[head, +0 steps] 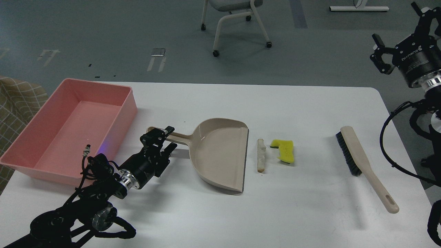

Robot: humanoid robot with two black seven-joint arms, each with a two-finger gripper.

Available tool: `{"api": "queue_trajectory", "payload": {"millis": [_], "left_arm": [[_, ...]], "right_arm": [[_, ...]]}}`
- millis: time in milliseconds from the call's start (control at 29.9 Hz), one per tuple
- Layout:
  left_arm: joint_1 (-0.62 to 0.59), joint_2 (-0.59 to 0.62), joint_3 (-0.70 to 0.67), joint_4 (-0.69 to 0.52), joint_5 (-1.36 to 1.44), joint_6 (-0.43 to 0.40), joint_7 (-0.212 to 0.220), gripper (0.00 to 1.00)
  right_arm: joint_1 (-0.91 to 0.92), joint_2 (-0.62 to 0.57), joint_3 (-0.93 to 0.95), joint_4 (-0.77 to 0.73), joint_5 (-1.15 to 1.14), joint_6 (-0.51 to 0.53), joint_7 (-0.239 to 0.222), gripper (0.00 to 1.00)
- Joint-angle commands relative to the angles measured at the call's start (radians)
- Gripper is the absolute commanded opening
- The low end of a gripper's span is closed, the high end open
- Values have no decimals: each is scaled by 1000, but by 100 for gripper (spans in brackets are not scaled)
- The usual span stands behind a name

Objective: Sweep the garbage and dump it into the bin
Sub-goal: 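Grasp the dustpan handle with the left gripper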

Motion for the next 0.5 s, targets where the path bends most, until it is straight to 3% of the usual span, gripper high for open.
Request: {"api": "queue_trajectory", "payload": {"millis": [0, 468], "left_arm": [[-6, -1, 0, 21, 1, 0, 2, 65], [-32, -16, 0, 27, 0, 4, 1, 65]], "right_arm": [[-8, 0, 0, 10, -1, 0, 0, 100], [-30, 0, 9, 26, -1, 0, 1, 100]]}}
